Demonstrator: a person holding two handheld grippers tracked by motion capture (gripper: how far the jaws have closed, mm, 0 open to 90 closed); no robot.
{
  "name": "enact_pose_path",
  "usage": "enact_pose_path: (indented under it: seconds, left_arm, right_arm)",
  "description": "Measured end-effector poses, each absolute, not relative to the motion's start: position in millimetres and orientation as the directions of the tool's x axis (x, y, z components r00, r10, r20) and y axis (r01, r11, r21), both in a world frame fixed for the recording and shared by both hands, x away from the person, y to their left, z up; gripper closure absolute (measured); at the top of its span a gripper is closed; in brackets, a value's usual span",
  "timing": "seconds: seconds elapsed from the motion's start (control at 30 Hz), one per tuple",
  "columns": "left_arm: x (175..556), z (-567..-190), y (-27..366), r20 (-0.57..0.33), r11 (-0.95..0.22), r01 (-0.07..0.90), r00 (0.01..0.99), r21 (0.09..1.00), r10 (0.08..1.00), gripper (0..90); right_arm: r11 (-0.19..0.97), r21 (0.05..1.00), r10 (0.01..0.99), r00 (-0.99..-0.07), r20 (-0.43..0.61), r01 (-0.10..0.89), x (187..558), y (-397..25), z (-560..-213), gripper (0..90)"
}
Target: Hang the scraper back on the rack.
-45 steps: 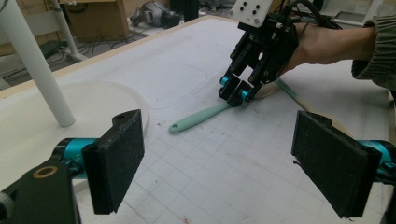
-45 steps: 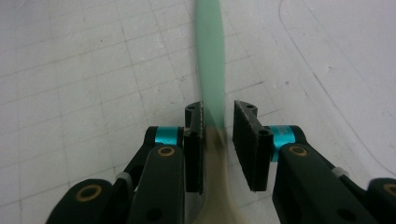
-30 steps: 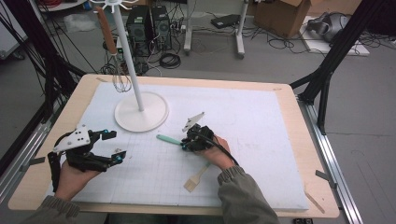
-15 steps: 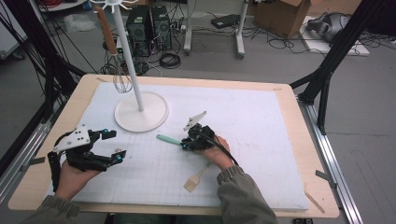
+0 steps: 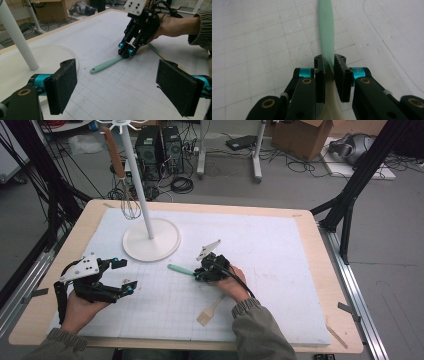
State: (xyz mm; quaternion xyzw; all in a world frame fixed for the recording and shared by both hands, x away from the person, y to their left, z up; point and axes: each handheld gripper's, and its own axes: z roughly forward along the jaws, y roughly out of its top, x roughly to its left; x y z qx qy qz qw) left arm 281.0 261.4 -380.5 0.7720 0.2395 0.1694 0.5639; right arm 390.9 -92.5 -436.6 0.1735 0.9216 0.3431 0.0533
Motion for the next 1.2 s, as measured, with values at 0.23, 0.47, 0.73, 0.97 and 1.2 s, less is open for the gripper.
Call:
enact_pose_path:
  seconds: [0.23, 0.47, 0.73, 0.97, 1.2]
  left_arm:
    - [282, -381, 262, -0.011, -0.249, 0.181, 0.829, 0.952, 0.559, 17.5]
    - [283, -381, 262, -0.013, -0.251, 0.181, 0.834, 0.951, 0.552, 17.6]
    - [282, -381, 262, -0.015, -0.250, 0.185, 0.831, 0.950, 0.557, 17.9]
    - [282, -381, 261, -0.014, -0.250, 0.183, 0.833, 0.951, 0.554, 18.3]
    - [281, -380, 260, -0.013, -0.254, 0.181, 0.837, 0.950, 0.547, 19.0]
  right_arm:
    - [0.703, 0.652, 0.356, -0.934, 0.024, 0.285, 391, -93, -436, 80.4]
    - [0.707, 0.649, 0.354, -0.935, 0.019, 0.281, 390, -93, -435, 80.6]
    - [0.696, 0.666, 0.338, -0.941, 0.025, 0.268, 388, -94, -430, 80.7]
    - [0.663, 0.706, 0.324, -0.946, 0.028, 0.249, 382, -100, -417, 80.6]
    - [0.636, 0.738, 0.300, -0.953, 0.031, 0.224, 374, -107, -401, 80.6]
